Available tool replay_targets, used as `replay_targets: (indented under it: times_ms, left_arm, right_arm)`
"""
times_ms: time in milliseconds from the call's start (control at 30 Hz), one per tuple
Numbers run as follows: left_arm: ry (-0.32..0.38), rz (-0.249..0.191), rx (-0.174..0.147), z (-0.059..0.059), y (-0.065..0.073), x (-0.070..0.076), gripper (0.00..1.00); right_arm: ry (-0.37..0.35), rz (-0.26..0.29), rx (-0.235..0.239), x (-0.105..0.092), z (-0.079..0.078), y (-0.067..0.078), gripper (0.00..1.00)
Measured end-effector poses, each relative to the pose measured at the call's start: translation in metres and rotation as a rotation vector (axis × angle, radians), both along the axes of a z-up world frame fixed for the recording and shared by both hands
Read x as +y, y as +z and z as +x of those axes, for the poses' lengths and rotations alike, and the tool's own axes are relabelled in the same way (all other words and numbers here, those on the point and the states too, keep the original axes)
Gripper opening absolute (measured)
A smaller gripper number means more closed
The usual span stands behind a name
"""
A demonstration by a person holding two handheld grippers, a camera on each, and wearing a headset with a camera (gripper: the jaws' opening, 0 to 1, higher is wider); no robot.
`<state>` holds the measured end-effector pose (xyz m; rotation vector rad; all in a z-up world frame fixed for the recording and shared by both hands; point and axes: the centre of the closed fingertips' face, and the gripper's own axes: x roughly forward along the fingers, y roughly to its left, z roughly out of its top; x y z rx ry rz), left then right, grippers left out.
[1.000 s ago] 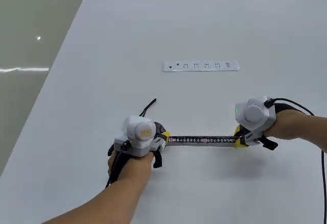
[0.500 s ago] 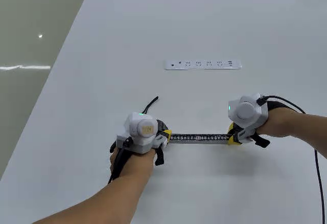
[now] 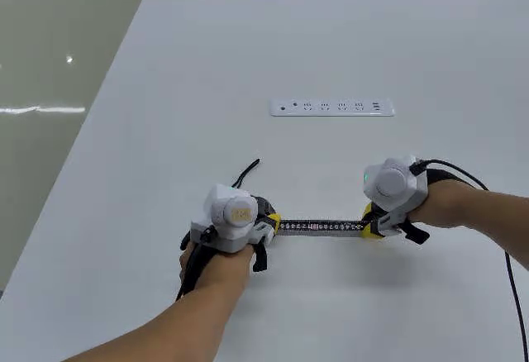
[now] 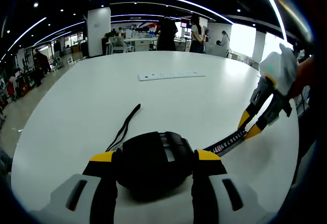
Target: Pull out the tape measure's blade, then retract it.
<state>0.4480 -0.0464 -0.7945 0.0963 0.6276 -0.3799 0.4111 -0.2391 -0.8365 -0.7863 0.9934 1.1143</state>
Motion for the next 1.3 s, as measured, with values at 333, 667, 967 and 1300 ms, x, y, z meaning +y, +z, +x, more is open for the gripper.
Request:
replay_targets:
  times_ms: [333, 667, 967, 1300]
  left_arm:
    - [-0.006, 0.001, -0.005, 0.000, 0.000, 0.000, 0.54]
    - [-0.007, -0.001, -0.007, -0.001, 0.000, -0.001, 0.54]
    - [-0.008, -0.005, -0.008, 0.000, 0.000, -0.001, 0.54]
    - [-0.009, -0.005, -0.010, 0.000, 0.000, 0.000, 0.54]
  right_arm:
    - [-0.002, 0.012, 0.014, 0.015, 0.003, 0.000, 0.14]
    - [0.010, 0.027, 0.022, 0.035, 0.005, 0.002, 0.14]
    - [0.028, 0.030, 0.024, 0.051, 0.007, 0.004, 0.14]
    - [0.046, 0.046, 0.024, 0.074, 0.009, 0.000, 0.14]
